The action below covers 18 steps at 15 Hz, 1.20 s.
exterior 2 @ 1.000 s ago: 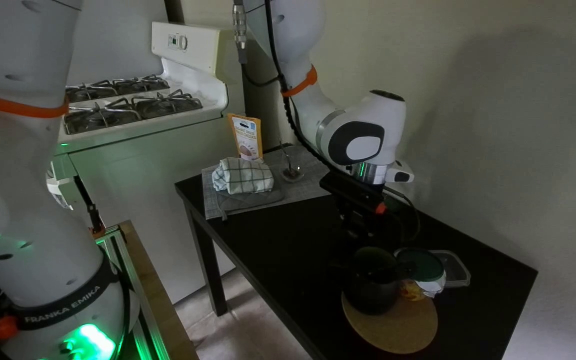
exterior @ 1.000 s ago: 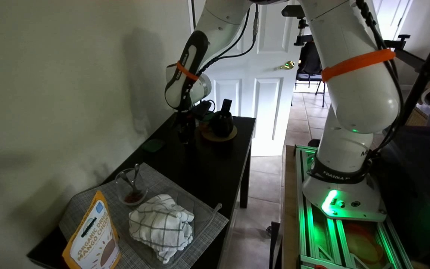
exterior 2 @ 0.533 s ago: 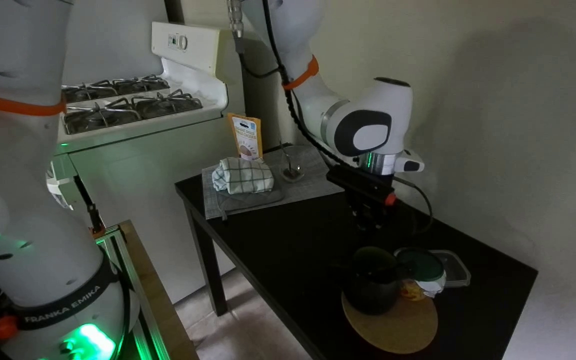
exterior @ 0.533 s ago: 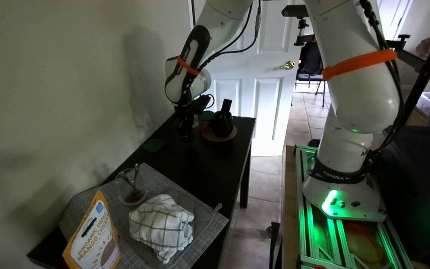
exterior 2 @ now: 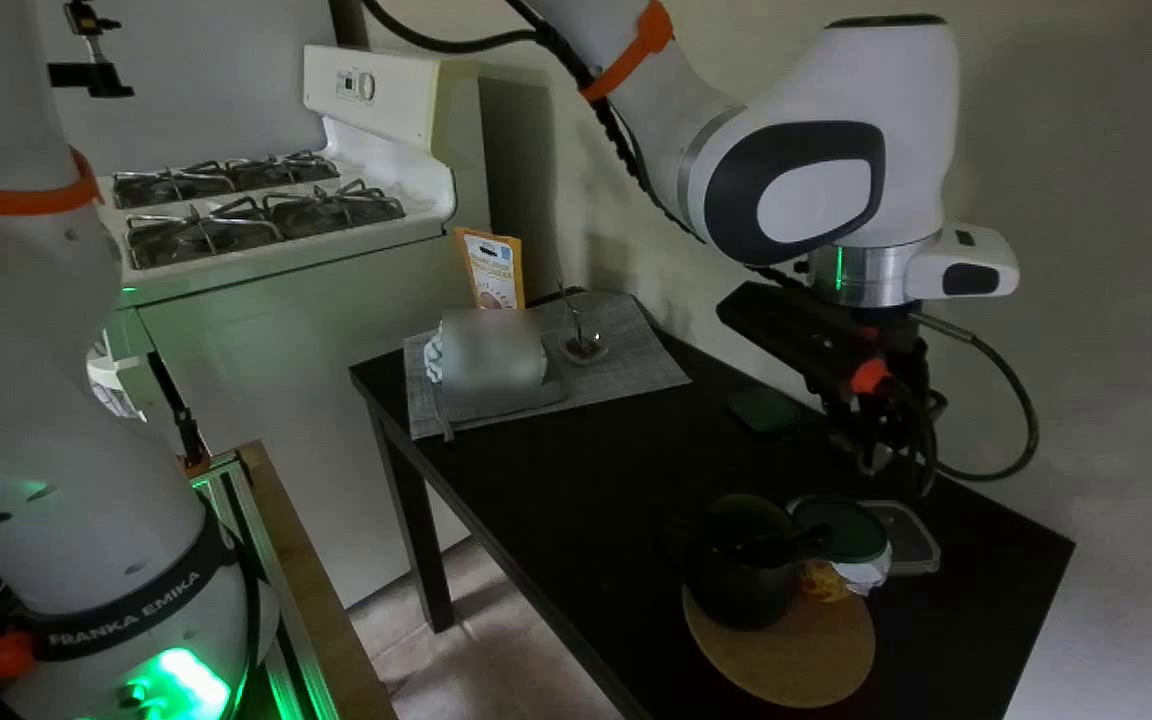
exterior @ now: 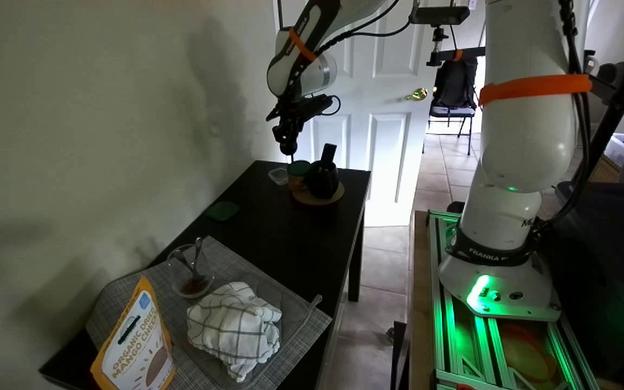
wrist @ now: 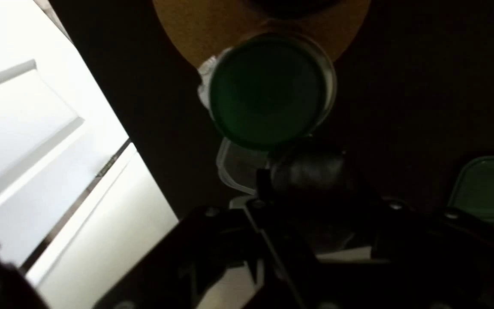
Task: Put the black ball into the plastic lunch box
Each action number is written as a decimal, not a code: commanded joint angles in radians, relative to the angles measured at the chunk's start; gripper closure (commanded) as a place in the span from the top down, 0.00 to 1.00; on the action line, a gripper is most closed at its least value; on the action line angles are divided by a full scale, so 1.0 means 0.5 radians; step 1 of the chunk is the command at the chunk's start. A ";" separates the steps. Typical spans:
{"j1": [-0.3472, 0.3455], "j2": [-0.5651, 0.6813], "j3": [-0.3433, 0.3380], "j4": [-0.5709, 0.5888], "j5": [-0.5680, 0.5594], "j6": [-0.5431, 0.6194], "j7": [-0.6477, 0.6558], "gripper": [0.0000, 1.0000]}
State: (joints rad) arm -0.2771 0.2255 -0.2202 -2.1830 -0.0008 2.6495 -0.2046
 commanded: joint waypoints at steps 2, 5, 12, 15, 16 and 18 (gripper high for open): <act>-0.087 0.057 -0.036 0.006 0.211 0.127 0.205 0.20; -0.112 0.134 -0.028 0.068 0.357 0.268 0.337 0.20; -0.201 0.291 0.084 0.271 0.552 0.455 0.306 0.20; -0.219 0.346 0.131 0.363 0.556 0.426 0.297 0.20; -0.217 0.363 0.137 0.383 0.546 0.422 0.302 0.20; -0.222 0.391 0.160 0.426 0.542 0.377 0.298 0.20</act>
State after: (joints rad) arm -0.3698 0.3863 -0.1673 -2.0137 0.2534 2.8591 -0.0435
